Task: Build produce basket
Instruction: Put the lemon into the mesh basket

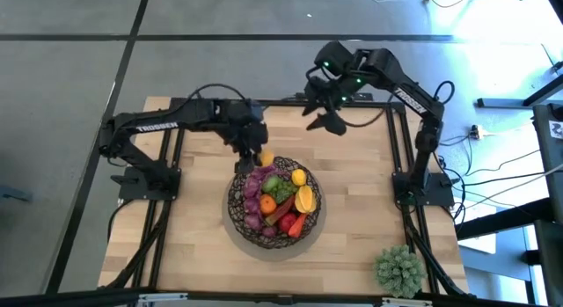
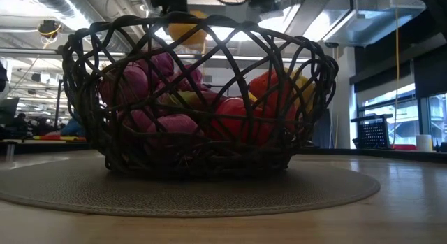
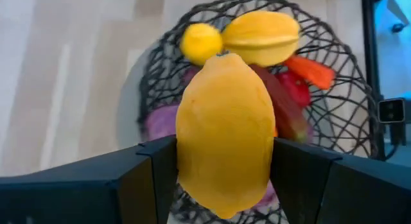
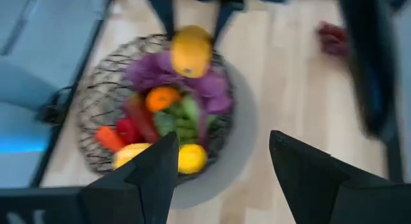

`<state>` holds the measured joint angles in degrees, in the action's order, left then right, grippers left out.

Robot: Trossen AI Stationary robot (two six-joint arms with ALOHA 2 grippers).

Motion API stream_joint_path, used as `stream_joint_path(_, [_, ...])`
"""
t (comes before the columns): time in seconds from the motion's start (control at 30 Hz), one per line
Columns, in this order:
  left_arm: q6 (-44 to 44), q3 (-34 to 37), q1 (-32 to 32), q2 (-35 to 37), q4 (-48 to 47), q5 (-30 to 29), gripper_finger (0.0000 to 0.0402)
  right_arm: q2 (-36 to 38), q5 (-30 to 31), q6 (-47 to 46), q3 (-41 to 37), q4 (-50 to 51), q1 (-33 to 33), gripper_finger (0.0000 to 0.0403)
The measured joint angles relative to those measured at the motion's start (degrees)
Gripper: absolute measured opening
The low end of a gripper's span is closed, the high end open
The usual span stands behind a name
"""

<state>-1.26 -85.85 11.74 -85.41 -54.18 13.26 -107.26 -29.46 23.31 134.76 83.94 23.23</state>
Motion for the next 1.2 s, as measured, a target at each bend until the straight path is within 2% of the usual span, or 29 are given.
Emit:
stream_joint_path(0.13, [-1.88, 0.11, -3.30, -1.35, 0.60, -0.17, 0.0182, 1.49, -3.27, 2.53, 0.00, 2.55, -1.15, 0.0236])
stream_joint_path(0.27, [-5.67, 0.03, -6.30, -4.89, 2.52, -0.58, 0.0182, 3.44, -3.23, 3.23, 0.00, 3.57, -2.05, 0.0236])
stream_joint_path(0.43, [-6.18, 0.03, -8.96, -10.34, 7.17, -4.01, 0.0182, 6.23, -3.23, 5.85, 0.00, 5.44, -3.03, 0.0236])
stream_joint_path(0.6, [-6.16, 0.03, -10.09, -14.78, 13.06, -4.32, 0.0182, 8.16, -3.21, 6.99, 0.02, 5.35, -3.52, 0.0236])
stream_joint_path(0.83, [-6.07, 0.05, -10.04, -19.42, 13.72, -7.12, 0.0182, 9.26, -3.35, 7.02, 0.02, 5.92, -3.55, 0.0236])
stream_joint_path(1.2, [-4.20, 0.03, -10.07, -19.43, 13.14, -8.27, 0.0188, 9.26, -3.18, 6.98, 0.02, 5.92, -3.55, 0.0236])
